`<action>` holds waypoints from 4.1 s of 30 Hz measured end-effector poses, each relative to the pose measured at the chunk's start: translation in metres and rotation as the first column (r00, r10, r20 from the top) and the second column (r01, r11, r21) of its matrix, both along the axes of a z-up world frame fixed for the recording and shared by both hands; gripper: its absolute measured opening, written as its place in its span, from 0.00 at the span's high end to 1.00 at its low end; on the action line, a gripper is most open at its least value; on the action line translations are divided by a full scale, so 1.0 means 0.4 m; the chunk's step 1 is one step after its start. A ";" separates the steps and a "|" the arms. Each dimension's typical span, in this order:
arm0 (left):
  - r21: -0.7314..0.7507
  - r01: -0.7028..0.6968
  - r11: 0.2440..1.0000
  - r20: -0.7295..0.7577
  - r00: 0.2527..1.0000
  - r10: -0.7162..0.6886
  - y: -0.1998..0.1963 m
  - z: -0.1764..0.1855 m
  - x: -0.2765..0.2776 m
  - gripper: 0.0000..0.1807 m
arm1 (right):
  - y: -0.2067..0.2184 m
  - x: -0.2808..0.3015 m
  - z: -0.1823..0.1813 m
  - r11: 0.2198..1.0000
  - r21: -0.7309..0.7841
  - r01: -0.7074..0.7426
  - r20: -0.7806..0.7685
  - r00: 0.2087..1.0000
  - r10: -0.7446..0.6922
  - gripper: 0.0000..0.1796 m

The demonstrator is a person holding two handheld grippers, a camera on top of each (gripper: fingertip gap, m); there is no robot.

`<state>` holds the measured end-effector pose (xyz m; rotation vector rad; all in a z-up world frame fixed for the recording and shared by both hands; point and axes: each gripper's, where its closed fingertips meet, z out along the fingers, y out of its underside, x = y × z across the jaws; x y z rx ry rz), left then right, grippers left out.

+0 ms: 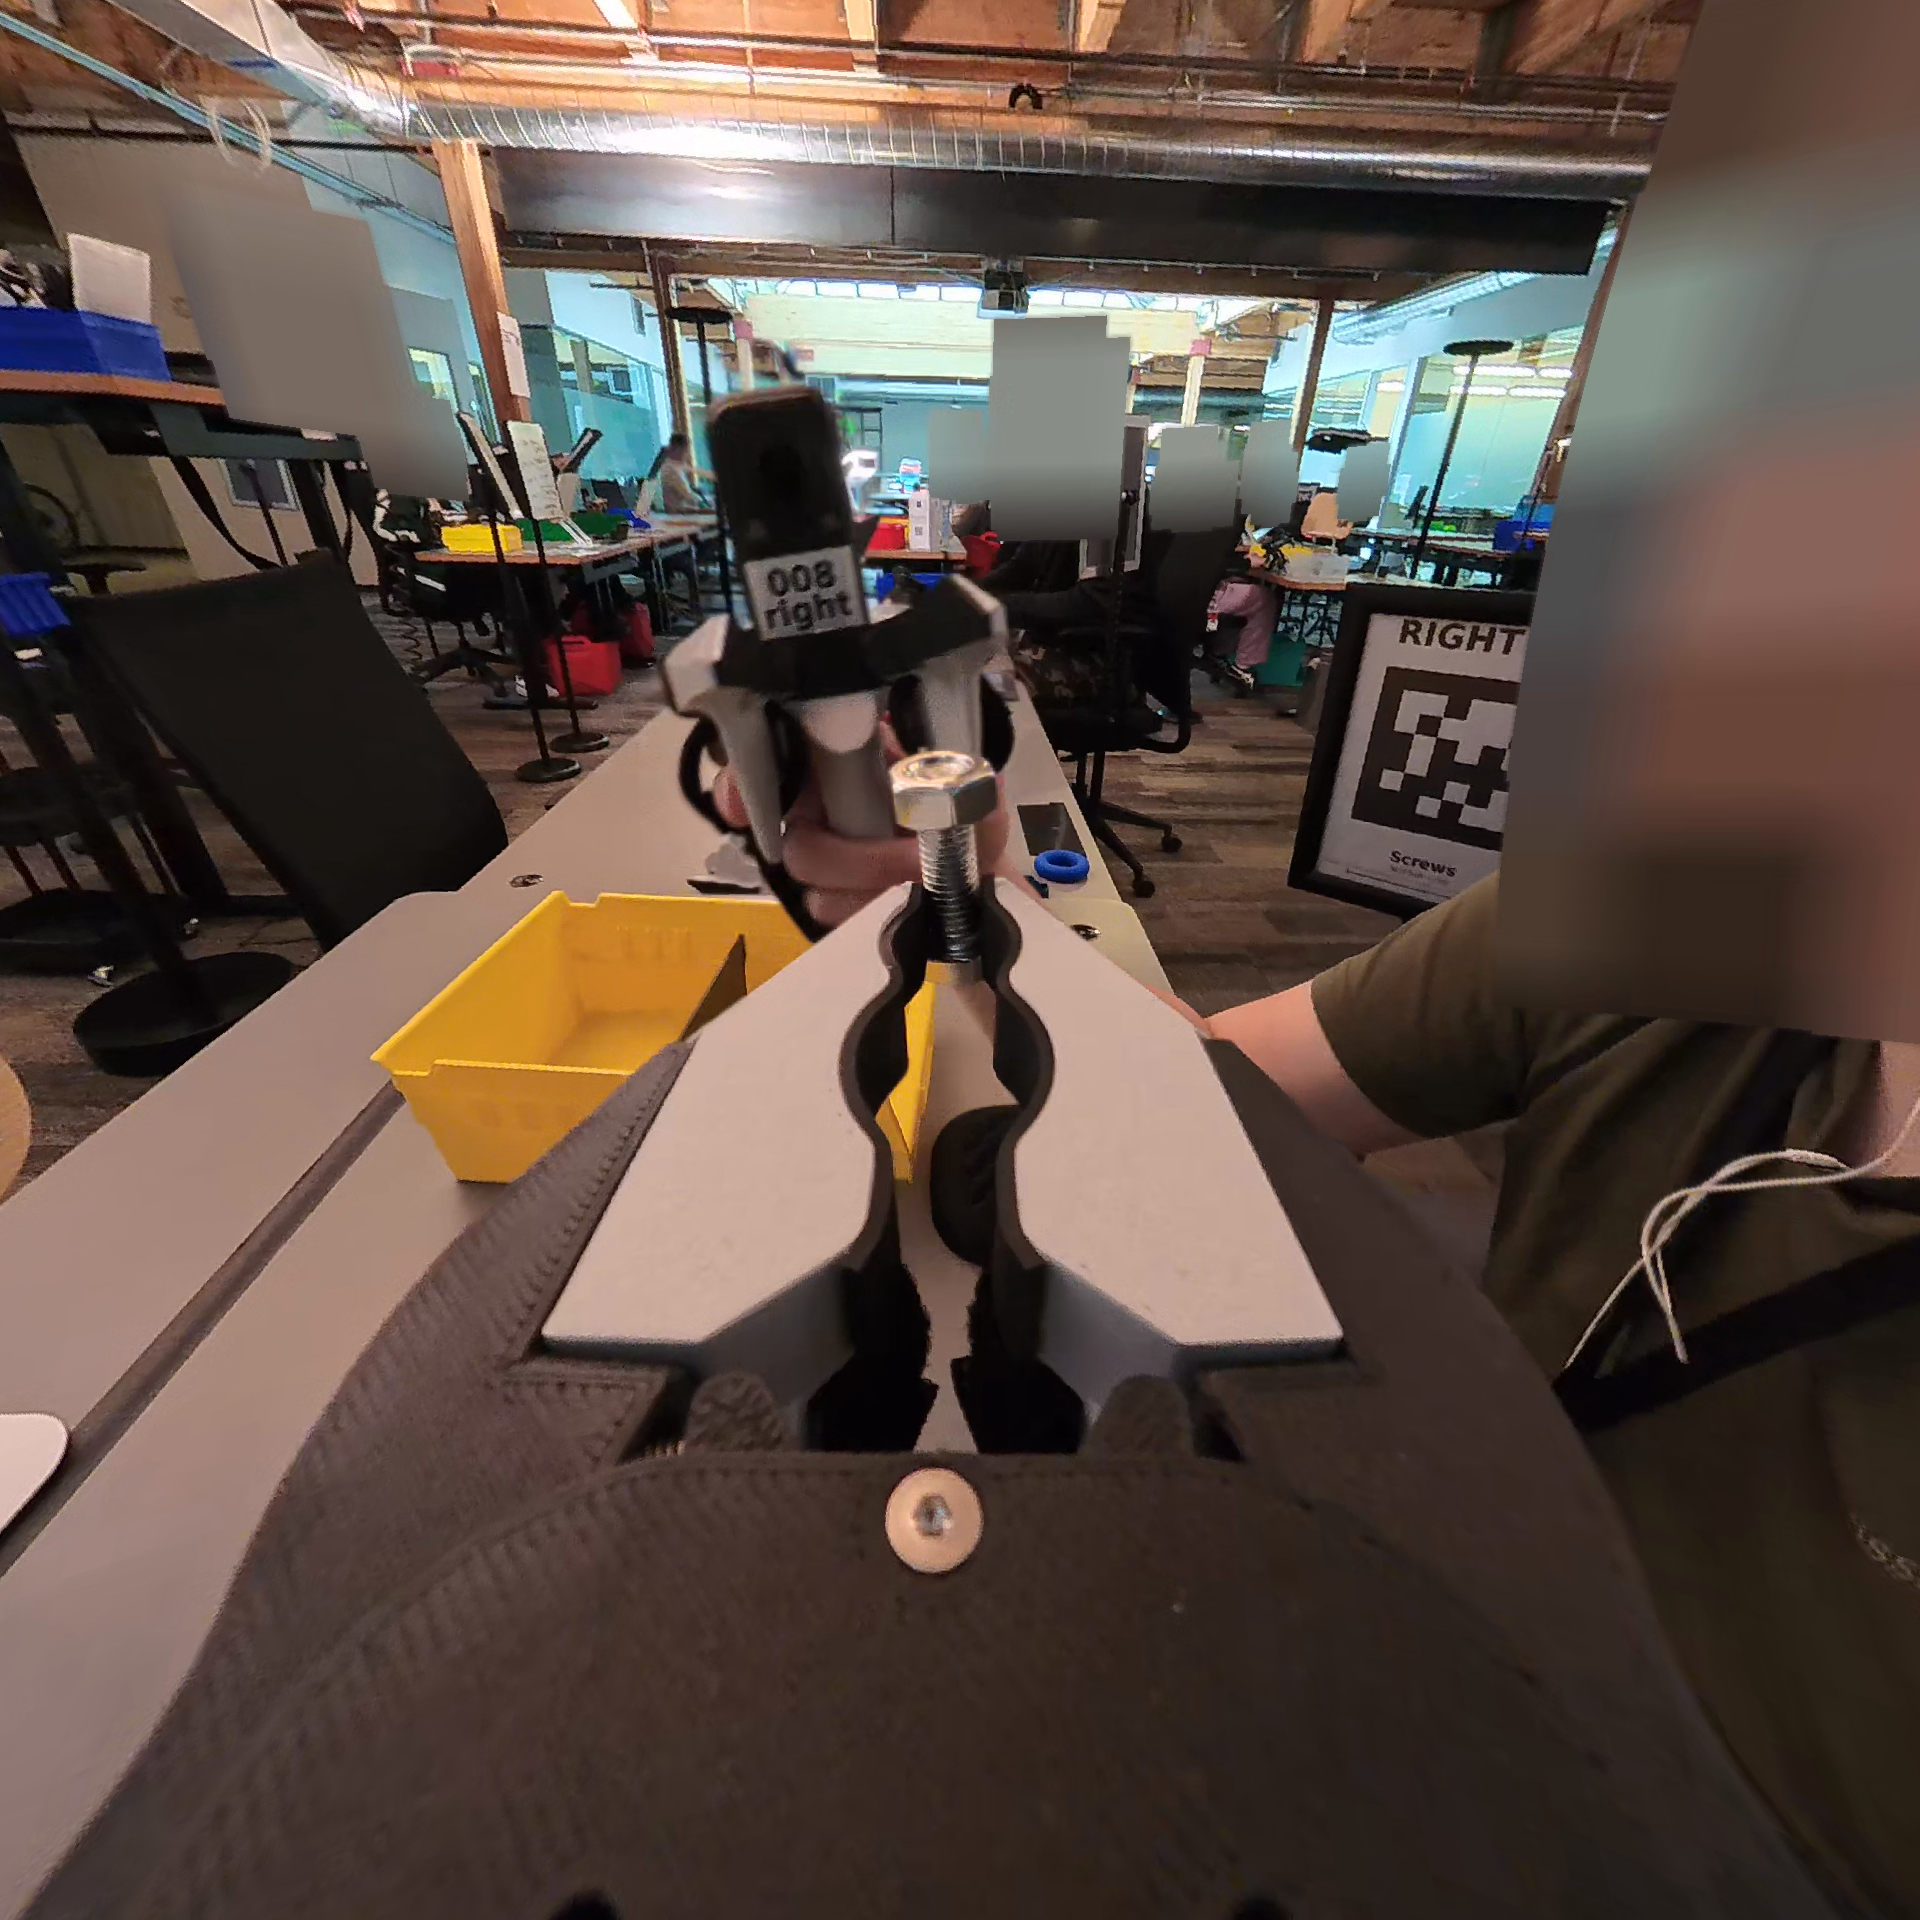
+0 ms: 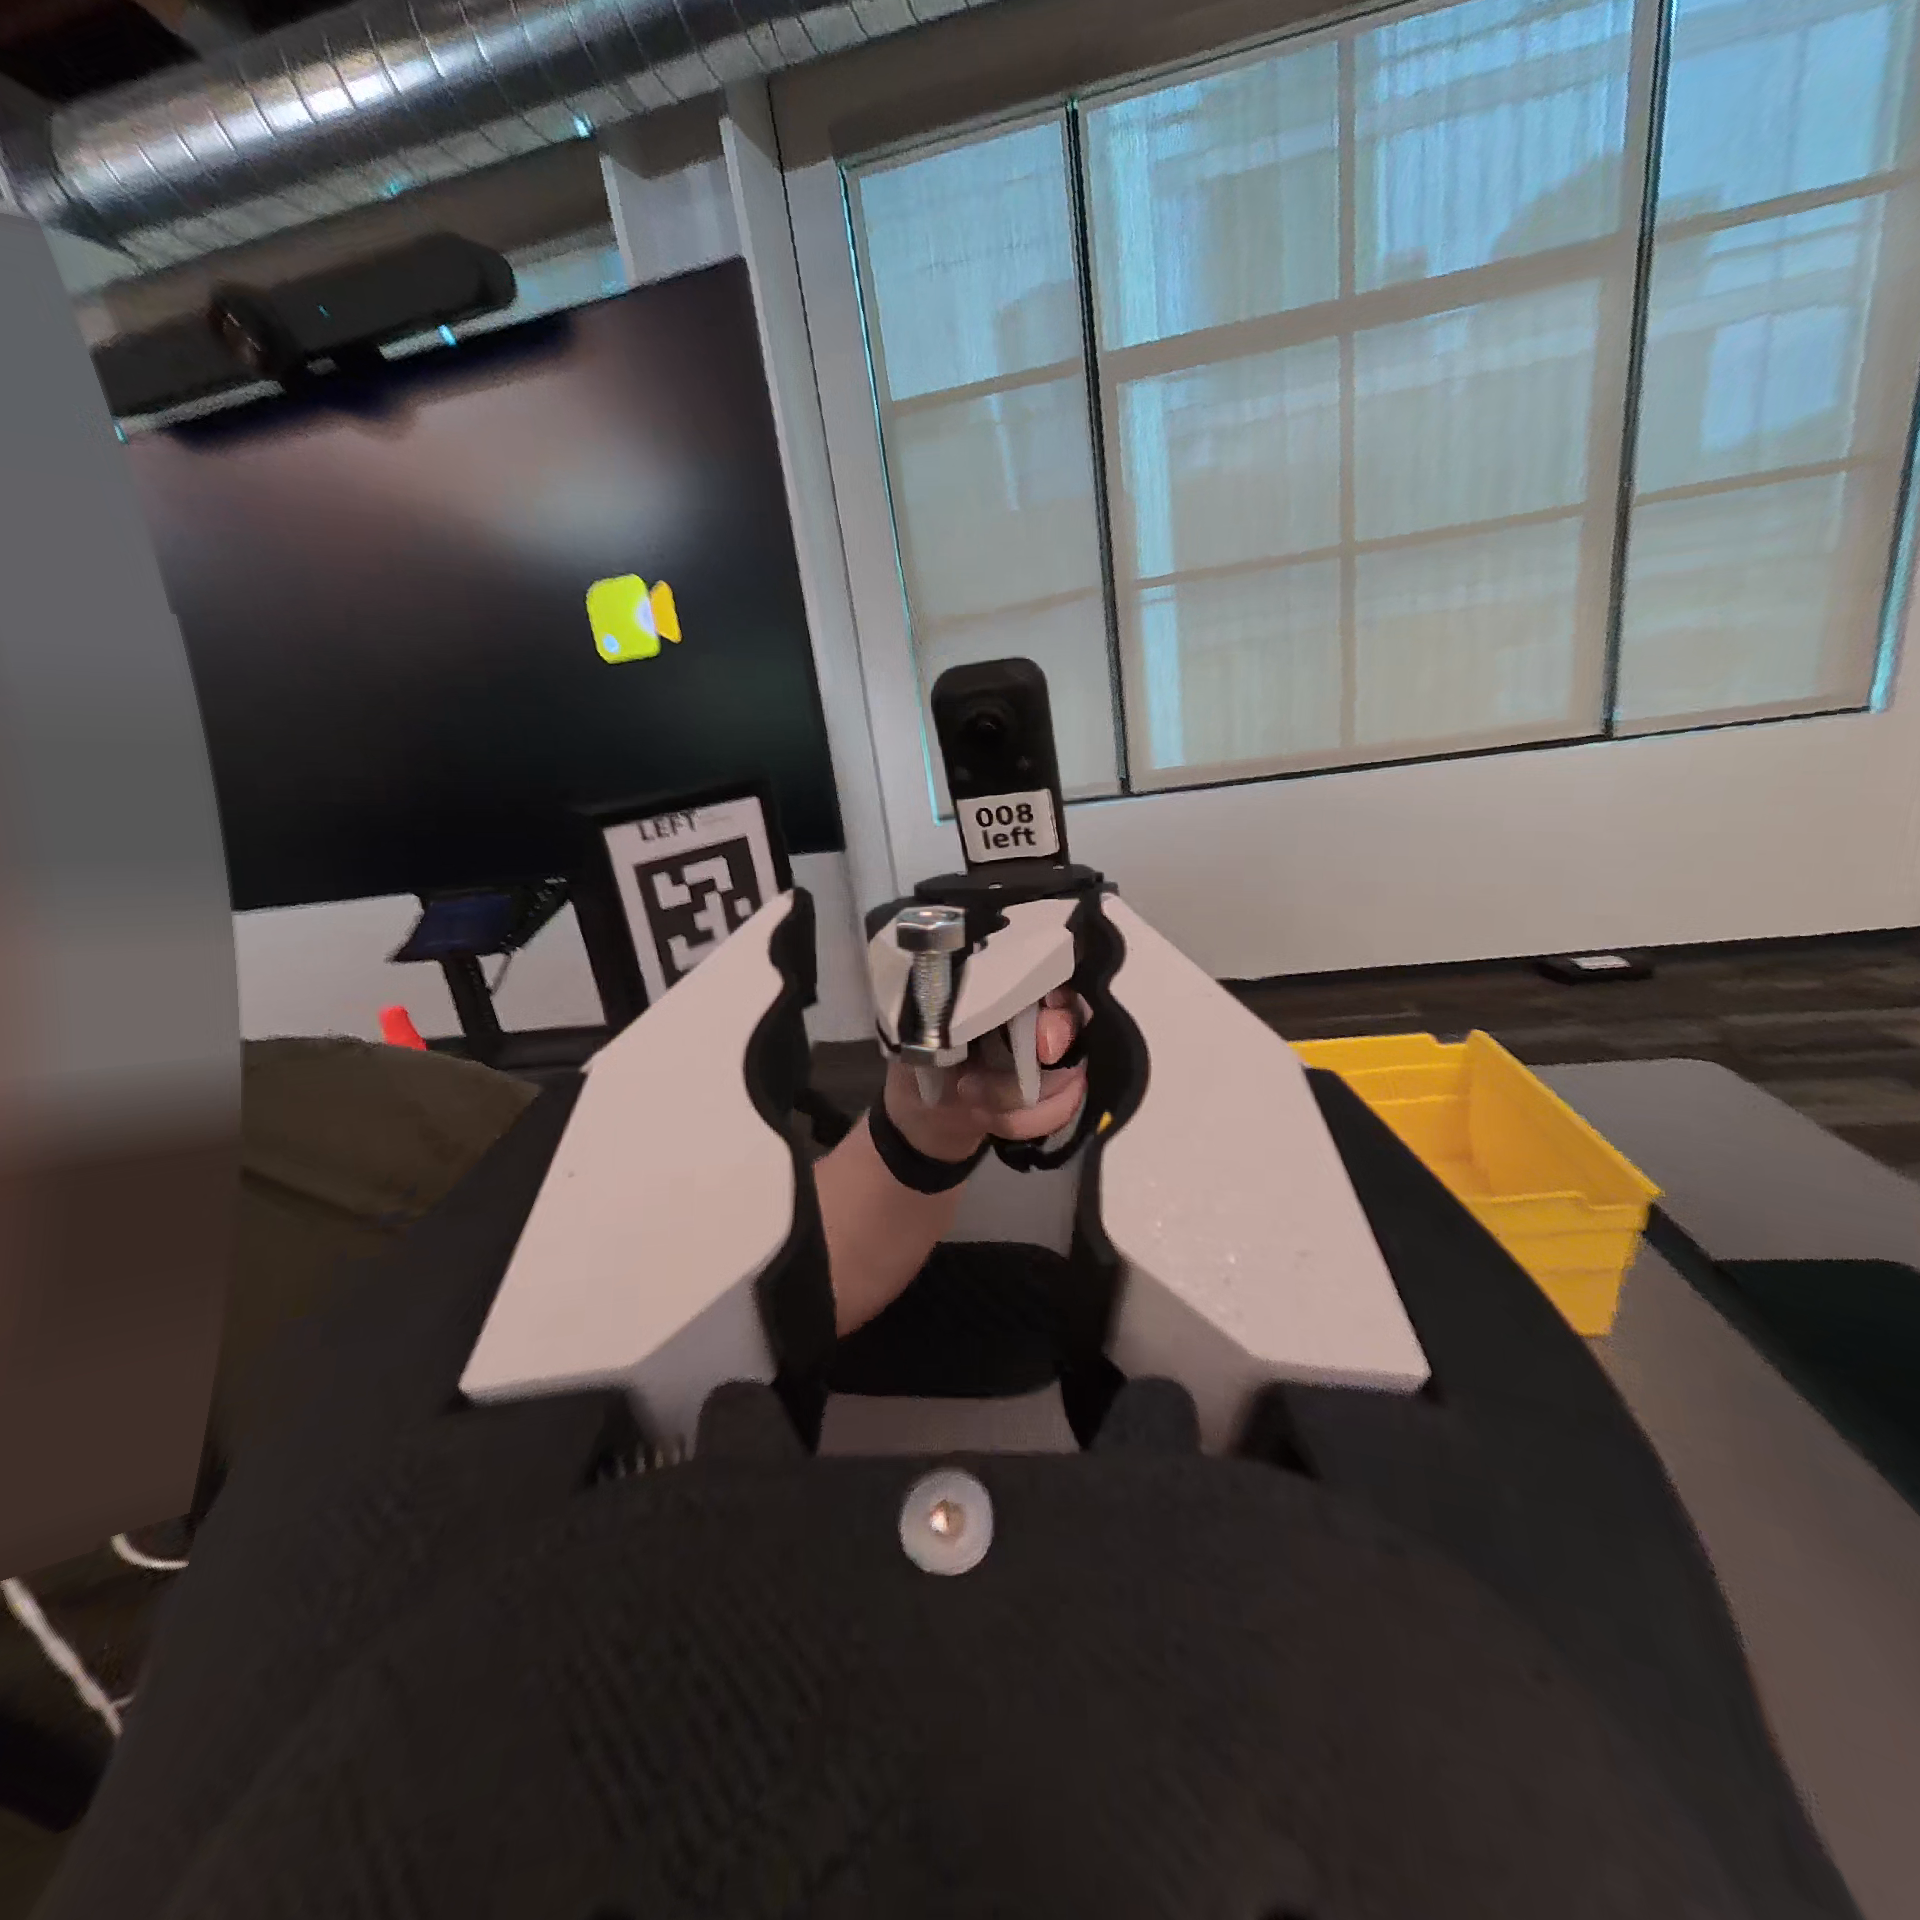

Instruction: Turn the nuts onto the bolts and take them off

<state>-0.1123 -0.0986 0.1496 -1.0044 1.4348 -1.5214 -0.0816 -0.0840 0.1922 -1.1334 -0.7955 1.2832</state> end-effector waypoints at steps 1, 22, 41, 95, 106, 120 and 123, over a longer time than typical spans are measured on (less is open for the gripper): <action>-0.003 -0.009 1.000 0.005 1.000 0.009 0.000 0.000 0.004 0.96 | -0.008 0.009 0.002 1.000 0.013 0.024 0.026 0.999 -0.024 0.72; -0.060 -0.364 0.929 -0.041 0.931 0.363 -0.014 -0.107 0.166 0.96 | 0.000 0.253 -0.037 0.789 0.211 0.577 0.316 0.724 -0.613 0.69; -0.079 -0.335 0.939 -0.002 0.942 0.336 -0.064 -0.075 0.283 0.96 | -0.042 0.423 -0.024 0.747 0.219 0.628 0.207 0.718 -0.665 0.58; 0.108 -0.401 0.910 0.010 0.915 0.402 0.120 0.003 0.247 0.96 | 0.164 0.172 -0.065 0.850 0.087 0.520 0.176 0.831 -0.527 0.57; 0.081 -0.351 0.933 0.005 0.936 0.352 0.152 -0.009 0.231 0.96 | 0.176 0.135 -0.063 0.796 0.185 0.576 0.198 0.772 -0.604 0.60; 0.125 -0.333 0.935 -0.033 0.940 0.339 0.144 -0.013 0.214 0.96 | 0.177 0.123 -0.058 0.859 0.065 0.509 0.118 0.850 -0.513 0.66; 0.136 -0.339 0.931 -0.028 0.938 0.345 0.140 -0.010 0.213 0.96 | 0.169 0.133 -0.054 0.886 0.028 0.462 0.094 0.882 -0.463 0.66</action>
